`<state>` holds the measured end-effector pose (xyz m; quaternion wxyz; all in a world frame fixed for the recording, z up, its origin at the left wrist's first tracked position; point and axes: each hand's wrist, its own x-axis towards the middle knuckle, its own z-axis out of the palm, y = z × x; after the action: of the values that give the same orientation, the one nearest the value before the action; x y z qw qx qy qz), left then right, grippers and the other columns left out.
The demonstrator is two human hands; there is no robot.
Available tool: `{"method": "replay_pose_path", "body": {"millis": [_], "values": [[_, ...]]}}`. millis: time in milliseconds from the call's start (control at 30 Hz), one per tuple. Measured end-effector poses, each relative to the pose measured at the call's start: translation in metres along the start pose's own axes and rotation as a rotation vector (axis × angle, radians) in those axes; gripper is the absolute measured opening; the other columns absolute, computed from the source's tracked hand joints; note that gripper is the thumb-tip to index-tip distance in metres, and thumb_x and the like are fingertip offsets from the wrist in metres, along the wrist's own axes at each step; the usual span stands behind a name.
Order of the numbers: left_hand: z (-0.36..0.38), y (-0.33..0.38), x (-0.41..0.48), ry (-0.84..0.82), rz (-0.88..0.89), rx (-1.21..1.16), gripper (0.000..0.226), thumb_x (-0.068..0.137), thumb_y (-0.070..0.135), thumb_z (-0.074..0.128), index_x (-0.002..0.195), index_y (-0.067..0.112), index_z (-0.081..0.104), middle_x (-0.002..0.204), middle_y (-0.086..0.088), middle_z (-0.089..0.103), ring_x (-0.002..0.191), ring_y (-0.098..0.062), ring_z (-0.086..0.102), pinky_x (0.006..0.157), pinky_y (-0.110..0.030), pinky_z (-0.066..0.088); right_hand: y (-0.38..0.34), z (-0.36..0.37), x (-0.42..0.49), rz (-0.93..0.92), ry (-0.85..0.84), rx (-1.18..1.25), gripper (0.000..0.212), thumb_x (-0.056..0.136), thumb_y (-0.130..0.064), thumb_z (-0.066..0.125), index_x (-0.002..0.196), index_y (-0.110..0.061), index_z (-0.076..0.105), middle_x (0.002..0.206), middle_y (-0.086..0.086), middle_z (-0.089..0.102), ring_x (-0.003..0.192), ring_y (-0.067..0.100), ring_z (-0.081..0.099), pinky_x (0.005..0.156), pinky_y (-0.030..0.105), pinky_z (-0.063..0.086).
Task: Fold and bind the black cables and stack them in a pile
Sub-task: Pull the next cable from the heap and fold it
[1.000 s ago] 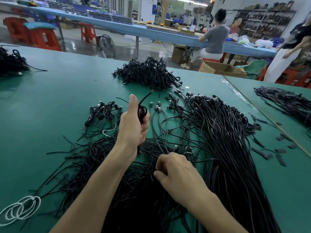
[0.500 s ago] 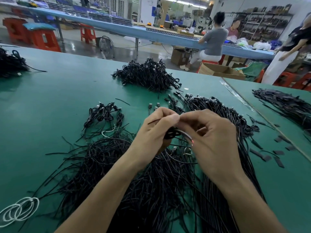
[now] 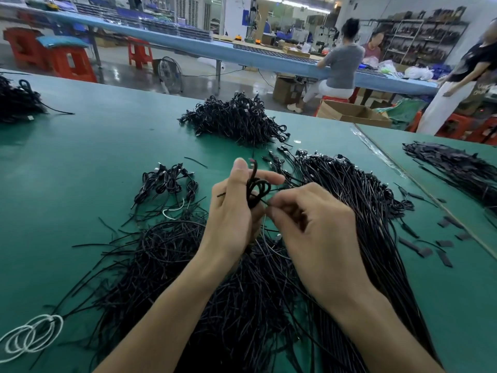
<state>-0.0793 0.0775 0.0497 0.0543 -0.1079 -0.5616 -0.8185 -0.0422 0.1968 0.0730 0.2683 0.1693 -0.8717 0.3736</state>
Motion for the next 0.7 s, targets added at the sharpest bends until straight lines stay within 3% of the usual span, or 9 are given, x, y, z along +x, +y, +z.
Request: {"method": "replay_pose_path", "body": {"millis": [100,200,267,333,400,467,533,633,700], "values": [[0.000,-0.002,0.002,0.042,-0.066,0.042,0.070,0.104,0.055,0.028,0.071,0.016,0.075,0.041,0.006,0.039,0.033,-0.007,0.027,0.039,-0.016,0.023,0.000,0.001,-0.002,-0.211,-0.066,-0.270,0.010,0.091,-0.007,0.069,0.098,-0.012,0.072,0.094,-0.004,0.060,0.088,0.010,0.056,0.081,0.019,0.048],[0.001,-0.005,0.000,0.003,-0.062,0.076,0.069,0.103,0.055,0.033,0.046,0.019,0.046,0.043,0.006,0.030,0.036,-0.009,0.023,0.038,-0.018,0.021,0.003,-0.004,0.000,-0.351,-0.110,-0.481,0.010,0.088,-0.006,0.072,0.097,-0.012,0.070,0.093,0.000,0.059,0.088,0.019,0.054,0.077,0.036,0.052],[0.000,-0.008,0.000,-0.045,-0.094,0.065,0.066,0.102,0.055,0.037,0.053,0.011,0.038,0.045,0.003,0.025,0.038,-0.012,0.019,0.039,-0.019,0.021,0.003,-0.008,0.001,-0.437,-0.160,-0.562,0.009,0.088,-0.008,0.071,0.095,-0.012,0.067,0.093,0.001,0.057,0.088,0.020,0.051,0.076,0.035,0.048],[-0.003,-0.010,0.000,-0.116,-0.212,0.040,0.064,0.101,0.056,0.040,0.063,0.004,0.044,0.047,0.003,0.026,0.039,-0.012,0.017,0.039,-0.018,0.021,0.004,-0.013,0.004,-0.518,-0.207,-0.608,0.008,0.087,-0.011,0.069,0.094,-0.012,0.067,0.097,0.003,0.058,0.093,0.022,0.050,0.078,0.036,0.044],[-0.005,-0.011,0.000,-0.203,-0.401,0.003,0.058,0.101,0.053,0.043,0.059,0.013,0.045,0.047,0.005,0.029,0.038,-0.008,0.017,0.037,-0.015,0.020,0.006,-0.019,0.010,-0.566,-0.279,-0.600,0.008,0.086,-0.009,0.067,0.094,-0.011,0.067,0.105,0.004,0.060,0.100,0.024,0.053,0.082,0.038,0.045],[-0.005,-0.012,0.000,-0.255,-0.563,-0.032,0.060,0.103,0.047,0.042,0.048,0.024,0.047,0.046,0.007,0.030,0.035,-0.005,0.020,0.034,-0.011,0.019,0.008,-0.022,0.015,-0.538,-0.375,-0.528,0.011,0.086,-0.004,0.067,0.094,-0.011,0.067,0.105,0.002,0.061,0.100,0.023,0.056,0.084,0.040,0.048],[-0.004,-0.015,0.001,-0.289,-0.643,-0.056,0.067,0.101,0.058,0.039,0.043,0.025,0.044,0.045,0.008,0.030,0.033,-0.003,0.022,0.032,-0.010,0.019,0.008,-0.023,0.016,-0.434,-0.414,-0.415,0.008,0.088,-0.005,0.067,0.093,-0.012,0.066,0.100,0.000,0.061,0.097,0.021,0.056,0.084,0.039,0.050],[-0.003,-0.017,0.002,-0.371,-0.701,-0.179,0.065,0.077,0.084,0.043,0.052,0.025,0.035,0.048,0.009,0.030,0.033,-0.003,0.022,0.032,-0.010,0.019,0.012,-0.021,0.015,-0.267,-0.403,-0.307,0.005,0.092,-0.010,0.063,0.090,-0.014,0.064,0.092,-0.003,0.060,0.091,0.017,0.054,0.082,0.036,0.049],[-0.007,-0.013,0.003,-0.470,-0.691,-0.219,0.063,0.072,0.085,0.054,0.060,0.025,0.039,0.053,0.010,0.032,0.036,-0.002,0.023,0.032,-0.010,0.020,0.018,-0.021,0.015,-0.152,-0.396,-0.236,0.006,0.093,-0.010,0.062,0.088,-0.014,0.063,0.089,-0.006,0.060,0.089,0.013,0.054,0.080,0.034,0.048]]}}
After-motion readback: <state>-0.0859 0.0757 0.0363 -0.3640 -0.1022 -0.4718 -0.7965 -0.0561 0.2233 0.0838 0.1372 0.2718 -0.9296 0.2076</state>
